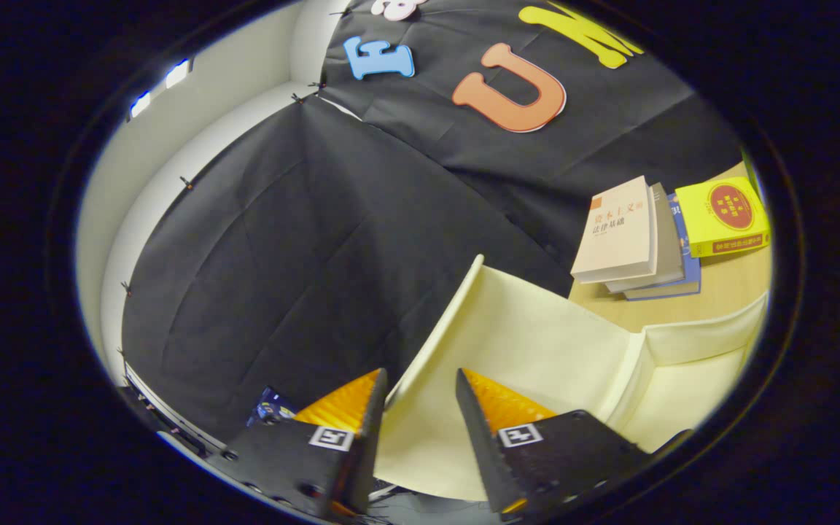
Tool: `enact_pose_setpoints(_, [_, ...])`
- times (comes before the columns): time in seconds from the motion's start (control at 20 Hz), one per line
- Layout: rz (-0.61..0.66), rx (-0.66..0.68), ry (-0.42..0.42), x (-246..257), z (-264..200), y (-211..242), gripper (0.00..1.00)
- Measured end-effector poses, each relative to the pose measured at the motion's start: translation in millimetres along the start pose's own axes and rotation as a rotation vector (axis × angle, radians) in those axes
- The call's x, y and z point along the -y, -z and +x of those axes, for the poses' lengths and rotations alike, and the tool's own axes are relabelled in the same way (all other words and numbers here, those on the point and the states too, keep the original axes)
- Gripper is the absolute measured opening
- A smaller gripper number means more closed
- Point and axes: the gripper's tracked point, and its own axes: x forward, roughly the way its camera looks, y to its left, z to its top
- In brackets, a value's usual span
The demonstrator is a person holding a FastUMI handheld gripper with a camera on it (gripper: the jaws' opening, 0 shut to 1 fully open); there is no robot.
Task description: Open the storage box then place both shoes into the box .Put the left shoe in first, then the right shoe, with the right side of both shoes facing outward in a uniform manner.
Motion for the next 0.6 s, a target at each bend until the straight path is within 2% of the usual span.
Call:
enact_pose_setpoints(0.2, [-0.11,0.036,0.071,0.9,-23.9,-6.2,0.91])
enact_pose_setpoints(0.4, [-0.187,0.104,0.157,17.9,-80.8,-21.0,0.95])
enact_pose_setpoints(0.6, [-0.253,0.158,0.32,60.3,-151.5,-33.6,0.95])
